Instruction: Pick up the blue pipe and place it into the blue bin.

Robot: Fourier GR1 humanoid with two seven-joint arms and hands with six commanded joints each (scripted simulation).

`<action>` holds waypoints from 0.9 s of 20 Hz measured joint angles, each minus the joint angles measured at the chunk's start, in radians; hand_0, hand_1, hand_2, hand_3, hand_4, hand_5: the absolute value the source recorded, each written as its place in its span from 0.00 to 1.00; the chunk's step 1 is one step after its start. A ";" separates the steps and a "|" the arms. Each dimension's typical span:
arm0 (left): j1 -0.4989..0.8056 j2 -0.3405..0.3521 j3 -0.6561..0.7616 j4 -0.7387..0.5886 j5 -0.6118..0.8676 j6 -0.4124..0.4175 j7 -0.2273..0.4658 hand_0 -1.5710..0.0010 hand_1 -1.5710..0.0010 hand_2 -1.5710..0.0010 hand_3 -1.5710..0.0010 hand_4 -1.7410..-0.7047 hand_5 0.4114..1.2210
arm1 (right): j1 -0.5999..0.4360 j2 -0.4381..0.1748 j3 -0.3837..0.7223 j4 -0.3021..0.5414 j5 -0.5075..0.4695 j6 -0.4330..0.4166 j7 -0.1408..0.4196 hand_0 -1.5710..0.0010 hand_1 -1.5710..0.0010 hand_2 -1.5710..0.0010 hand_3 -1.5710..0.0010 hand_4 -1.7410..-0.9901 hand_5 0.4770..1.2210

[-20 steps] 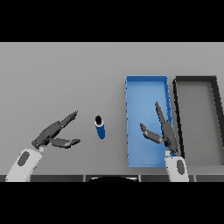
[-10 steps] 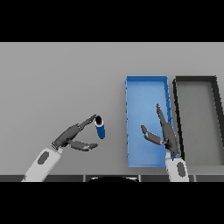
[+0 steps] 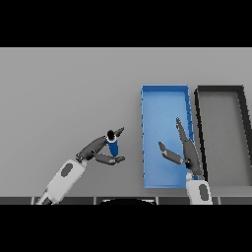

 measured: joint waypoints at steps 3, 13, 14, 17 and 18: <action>-0.004 -0.036 0.010 0.021 0.015 0.010 -0.043 1.00 0.97 0.93 0.97 0.46 0.21 | -0.010 -0.009 -0.018 0.014 -0.012 0.000 0.012 1.00 1.00 1.00 1.00 0.73 0.17; -0.005 -0.089 -0.022 0.037 0.019 0.041 -0.078 0.18 0.15 0.14 0.19 0.09 0.88 | -0.023 -0.007 -0.019 0.019 -0.021 0.006 0.020 1.00 1.00 1.00 1.00 0.73 0.17; -0.001 -0.086 -0.025 0.038 0.015 0.048 -0.100 0.14 0.12 0.11 0.16 0.07 0.91 | -0.023 -0.011 -0.022 0.011 -0.024 0.007 0.020 1.00 1.00 1.00 1.00 0.73 0.17; 0.011 -0.093 -0.033 -0.005 0.014 0.076 -0.117 0.07 0.06 0.06 0.10 0.04 0.95 | -0.032 -0.010 -0.020 0.028 -0.017 0.006 0.031 1.00 1.00 1.00 1.00 0.73 0.17; -0.002 -0.115 -0.033 -0.017 0.019 0.092 -0.099 0.06 0.05 0.05 0.09 0.03 0.96 | -0.030 -0.012 -0.020 0.037 -0.010 0.004 0.027 1.00 1.00 1.00 1.00 0.74 0.17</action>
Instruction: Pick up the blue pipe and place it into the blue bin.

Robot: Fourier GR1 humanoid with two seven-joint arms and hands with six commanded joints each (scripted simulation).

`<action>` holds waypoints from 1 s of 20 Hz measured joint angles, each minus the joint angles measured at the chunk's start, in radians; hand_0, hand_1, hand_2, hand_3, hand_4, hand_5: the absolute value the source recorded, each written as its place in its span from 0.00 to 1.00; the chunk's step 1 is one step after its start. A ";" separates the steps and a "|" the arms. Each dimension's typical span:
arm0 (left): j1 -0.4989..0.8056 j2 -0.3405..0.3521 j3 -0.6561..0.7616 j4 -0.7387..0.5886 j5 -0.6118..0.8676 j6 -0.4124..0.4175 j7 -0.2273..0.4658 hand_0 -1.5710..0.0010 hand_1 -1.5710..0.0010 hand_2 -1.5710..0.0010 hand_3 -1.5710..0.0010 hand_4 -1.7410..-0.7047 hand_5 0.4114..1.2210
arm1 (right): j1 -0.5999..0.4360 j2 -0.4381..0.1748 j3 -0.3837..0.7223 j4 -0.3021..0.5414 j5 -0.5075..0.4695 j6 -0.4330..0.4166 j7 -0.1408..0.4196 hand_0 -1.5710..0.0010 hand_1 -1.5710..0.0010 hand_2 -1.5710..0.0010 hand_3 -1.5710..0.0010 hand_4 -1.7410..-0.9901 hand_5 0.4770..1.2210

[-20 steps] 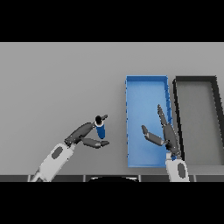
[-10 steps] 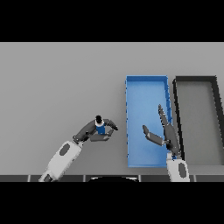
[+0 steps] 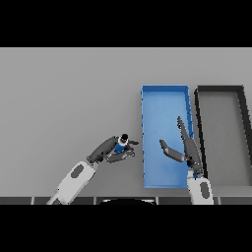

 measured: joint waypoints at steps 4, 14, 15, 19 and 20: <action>-0.020 -0.011 0.006 -0.087 0.009 0.011 0.007 0.02 0.02 0.02 0.07 0.01 0.98 | 0.013 -0.002 0.001 -0.008 0.009 -0.006 -0.032 1.00 1.00 1.00 1.00 0.76 0.17; -0.044 -0.013 -0.015 -0.209 -0.009 -0.002 0.161 0.00 0.00 0.00 0.05 0.00 1.00 | -0.004 -0.019 -0.014 0.002 0.001 -0.001 -0.048 1.00 1.00 1.00 1.00 0.80 0.17; -0.034 -0.013 -0.019 -0.213 -0.017 -0.002 0.165 0.00 0.00 0.00 0.05 0.00 1.00 | -0.011 -0.024 -0.017 0.010 -0.005 0.007 -0.048 1.00 1.00 1.00 1.00 0.77 0.17; -0.035 -0.020 -0.010 -0.207 -0.024 -0.009 0.183 0.00 0.00 0.00 0.05 0.00 1.00 | -0.038 -0.045 -0.034 0.039 -0.042 0.045 -0.057 1.00 1.00 1.00 1.00 0.74 0.19; -0.036 -0.017 -0.004 -0.203 -0.021 -0.016 0.174 0.00 0.00 0.00 0.05 0.00 1.00 | -0.041 -0.044 -0.034 0.030 -0.071 0.069 -0.093 1.00 1.00 1.00 1.00 0.73 0.20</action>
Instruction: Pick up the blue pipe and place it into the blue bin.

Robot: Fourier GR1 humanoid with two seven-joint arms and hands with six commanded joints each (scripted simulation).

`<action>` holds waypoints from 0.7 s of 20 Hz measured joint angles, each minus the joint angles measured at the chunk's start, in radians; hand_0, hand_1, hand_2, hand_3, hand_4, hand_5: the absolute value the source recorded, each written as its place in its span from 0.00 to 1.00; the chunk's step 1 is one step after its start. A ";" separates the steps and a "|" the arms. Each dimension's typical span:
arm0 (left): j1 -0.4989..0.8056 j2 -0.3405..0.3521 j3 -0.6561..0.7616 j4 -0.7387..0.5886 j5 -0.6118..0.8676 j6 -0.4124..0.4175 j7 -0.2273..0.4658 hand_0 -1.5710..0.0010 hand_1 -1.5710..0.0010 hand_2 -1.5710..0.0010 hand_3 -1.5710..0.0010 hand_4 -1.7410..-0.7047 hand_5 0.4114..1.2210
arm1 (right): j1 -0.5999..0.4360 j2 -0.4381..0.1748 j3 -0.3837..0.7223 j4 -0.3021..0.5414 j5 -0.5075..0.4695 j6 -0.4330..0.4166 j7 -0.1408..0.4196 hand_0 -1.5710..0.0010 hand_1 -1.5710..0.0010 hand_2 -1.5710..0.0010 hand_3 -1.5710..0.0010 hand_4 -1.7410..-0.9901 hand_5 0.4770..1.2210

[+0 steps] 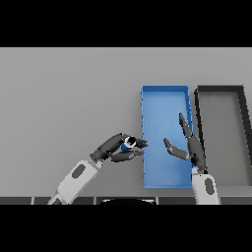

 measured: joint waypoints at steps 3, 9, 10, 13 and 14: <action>-0.001 -0.011 0.001 0.003 -0.010 -0.003 0.009 0.00 0.00 0.00 0.05 0.00 1.00 | -0.025 -0.054 -0.033 -0.066 -0.222 0.162 0.003 1.00 1.00 1.00 1.00 0.68 0.13; -0.001 -0.008 0.014 0.010 -0.024 -0.025 -0.013 0.00 0.00 0.00 0.05 0.00 1.00 | -0.151 -0.203 0.033 -0.238 -0.456 0.349 0.215 1.00 1.00 1.00 1.00 0.57 0.03; -0.002 -0.003 0.020 0.001 -0.024 -0.026 -0.014 0.00 0.00 0.00 0.05 0.00 1.00 | -0.170 -0.212 0.054 -0.249 -0.466 0.364 0.250 1.00 1.00 1.00 1.00 0.58 0.03; -0.008 -0.017 0.021 0.001 -0.030 -0.031 0.001 0.00 0.00 0.00 0.06 0.00 1.00 | -0.252 -0.207 0.117 -0.248 -0.472 0.405 0.314 1.00 1.00 1.00 1.00 0.57 0.05; 0.002 -0.012 0.019 -0.005 -0.031 -0.038 0.000 0.00 0.00 0.00 0.06 0.00 1.00 | -0.289 -0.213 0.124 -0.242 -0.463 0.415 0.317 1.00 1.00 1.00 1.00 0.58 0.06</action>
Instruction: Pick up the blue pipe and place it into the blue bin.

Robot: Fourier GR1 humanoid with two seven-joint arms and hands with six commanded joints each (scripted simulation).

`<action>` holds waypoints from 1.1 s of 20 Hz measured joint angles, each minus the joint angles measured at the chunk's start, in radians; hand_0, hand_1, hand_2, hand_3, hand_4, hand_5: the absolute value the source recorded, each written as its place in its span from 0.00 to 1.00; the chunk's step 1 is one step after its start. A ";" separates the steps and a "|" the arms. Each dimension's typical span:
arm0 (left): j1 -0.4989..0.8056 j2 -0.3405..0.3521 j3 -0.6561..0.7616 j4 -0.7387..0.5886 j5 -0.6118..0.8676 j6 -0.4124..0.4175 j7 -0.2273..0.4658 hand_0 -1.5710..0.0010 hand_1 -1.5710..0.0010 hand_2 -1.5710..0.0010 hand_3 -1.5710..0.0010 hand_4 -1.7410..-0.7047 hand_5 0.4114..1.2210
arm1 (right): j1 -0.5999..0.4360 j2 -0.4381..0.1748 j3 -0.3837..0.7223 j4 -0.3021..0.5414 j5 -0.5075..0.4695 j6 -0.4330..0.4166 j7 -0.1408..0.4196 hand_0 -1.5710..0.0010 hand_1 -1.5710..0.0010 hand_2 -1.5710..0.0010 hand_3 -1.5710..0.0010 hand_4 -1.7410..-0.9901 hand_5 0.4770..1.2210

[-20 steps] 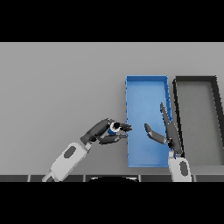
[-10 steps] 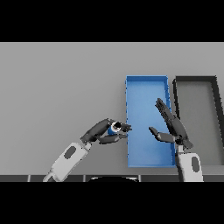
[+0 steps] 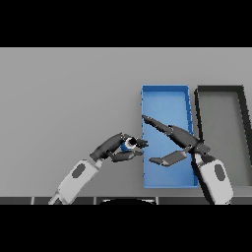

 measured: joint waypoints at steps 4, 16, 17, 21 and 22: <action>0.014 -0.003 0.003 0.000 -0.004 -0.017 -0.022 0.00 0.00 0.00 0.04 0.00 1.00 | -0.087 0.042 0.078 0.031 0.021 0.043 0.046 1.00 1.00 1.00 1.00 0.67 0.07; -0.014 0.016 0.006 0.010 -0.075 -0.078 0.046 0.37 0.44 0.46 0.48 0.18 1.00 | -0.317 0.179 0.173 0.187 0.039 0.096 0.137 0.66 0.66 0.66 0.72 0.51 0.04; -0.018 0.027 -0.004 0.002 -0.088 -0.101 0.096 0.48 0.55 0.57 0.58 0.25 1.00 | -0.332 0.182 0.175 0.195 0.034 0.106 0.142 0.54 0.55 0.53 0.60 0.41 0.06; 0.005 -0.015 0.026 0.004 -0.097 -0.080 0.101 0.26 0.28 0.33 0.32 0.10 1.00 | -0.349 0.211 0.200 0.229 -0.038 0.118 0.116 0.22 0.23 0.22 0.31 0.29 0.34; 0.010 -0.024 0.034 0.003 -0.085 -0.082 0.097 0.21 0.23 0.29 0.26 0.08 1.00 | -0.353 0.204 0.201 0.237 -0.070 0.113 0.125 0.18 0.18 0.17 0.25 0.33 0.47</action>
